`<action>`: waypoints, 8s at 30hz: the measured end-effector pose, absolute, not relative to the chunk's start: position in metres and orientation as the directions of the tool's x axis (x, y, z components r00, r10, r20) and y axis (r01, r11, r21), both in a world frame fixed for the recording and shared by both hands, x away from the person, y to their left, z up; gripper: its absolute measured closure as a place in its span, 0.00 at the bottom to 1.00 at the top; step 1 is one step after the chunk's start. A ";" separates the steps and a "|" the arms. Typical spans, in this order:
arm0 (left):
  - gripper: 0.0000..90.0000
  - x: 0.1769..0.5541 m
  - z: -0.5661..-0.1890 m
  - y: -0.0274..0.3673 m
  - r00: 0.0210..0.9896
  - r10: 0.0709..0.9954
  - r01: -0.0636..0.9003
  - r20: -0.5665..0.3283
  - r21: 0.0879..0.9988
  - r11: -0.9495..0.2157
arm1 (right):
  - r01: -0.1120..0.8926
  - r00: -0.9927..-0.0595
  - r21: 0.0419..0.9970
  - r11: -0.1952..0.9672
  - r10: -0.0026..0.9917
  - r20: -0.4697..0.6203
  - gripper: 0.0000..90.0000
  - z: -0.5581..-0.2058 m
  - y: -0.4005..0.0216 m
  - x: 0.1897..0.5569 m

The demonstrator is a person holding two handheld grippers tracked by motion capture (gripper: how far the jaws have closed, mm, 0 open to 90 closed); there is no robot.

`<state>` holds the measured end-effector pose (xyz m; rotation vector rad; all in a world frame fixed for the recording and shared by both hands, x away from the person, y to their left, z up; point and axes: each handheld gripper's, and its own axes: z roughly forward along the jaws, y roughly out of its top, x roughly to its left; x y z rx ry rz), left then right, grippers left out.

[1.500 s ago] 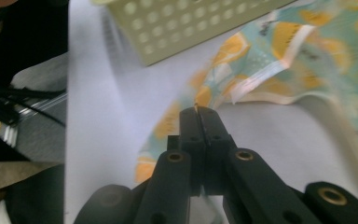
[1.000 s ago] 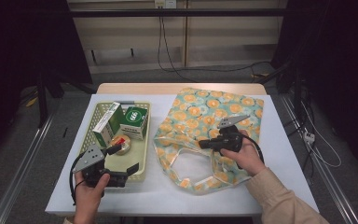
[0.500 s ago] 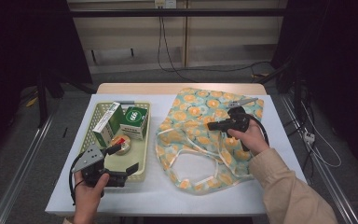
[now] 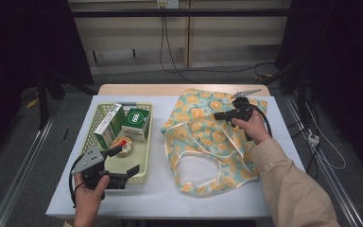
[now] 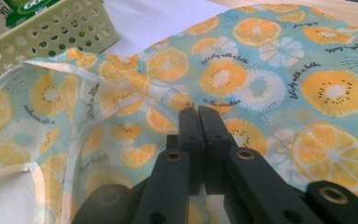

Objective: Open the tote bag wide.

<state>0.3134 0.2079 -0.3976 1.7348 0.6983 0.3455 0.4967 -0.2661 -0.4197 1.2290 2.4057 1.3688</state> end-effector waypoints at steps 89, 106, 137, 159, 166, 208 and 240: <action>0.05 0.315 -0.400 0.199 0.790 0.600 0.279 -0.125 0.945 -0.171 | 0.506 -0.753 0.729 0.461 0.649 0.112 0.50 -0.458 -0.223 0.419; 0.05 0.314 -0.400 0.197 0.791 0.599 0.281 -0.125 0.944 -0.174 | 0.469 -0.769 0.731 0.496 0.636 0.061 0.86 -0.460 -0.219 0.405; 0.05 0.316 -0.400 0.200 0.789 0.601 0.280 -0.128 0.945 -0.166 | 0.523 -0.723 0.734 0.434 0.682 0.112 0.78 -0.462 -0.213 0.428; 0.05 0.315 -0.400 0.197 0.794 0.596 0.278 -0.123 0.944 -0.176 | 0.434 -0.790 0.734 0.522 0.612 0.032 0.69 -0.462 -0.200 0.405; 0.05 0.316 -0.400 0.196 0.795 0.594 0.280 -0.125 0.943 -0.177 | 0.440 -0.784 0.717 0.541 0.621 0.012 0.99 -0.459 -0.203 0.412; 0.05 0.317 -0.401 0.196 0.797 0.591 0.279 -0.122 0.943 -0.181 | 0.491 -0.693 0.732 0.472 0.721 -0.001 0.76 -0.463 -0.216 0.449; 0.05 0.318 -0.394 0.198 0.793 0.595 0.276 -0.134 0.949 -0.154 | 0.566 -0.670 0.720 0.402 0.733 0.117 0.99 -0.413 -0.224 0.464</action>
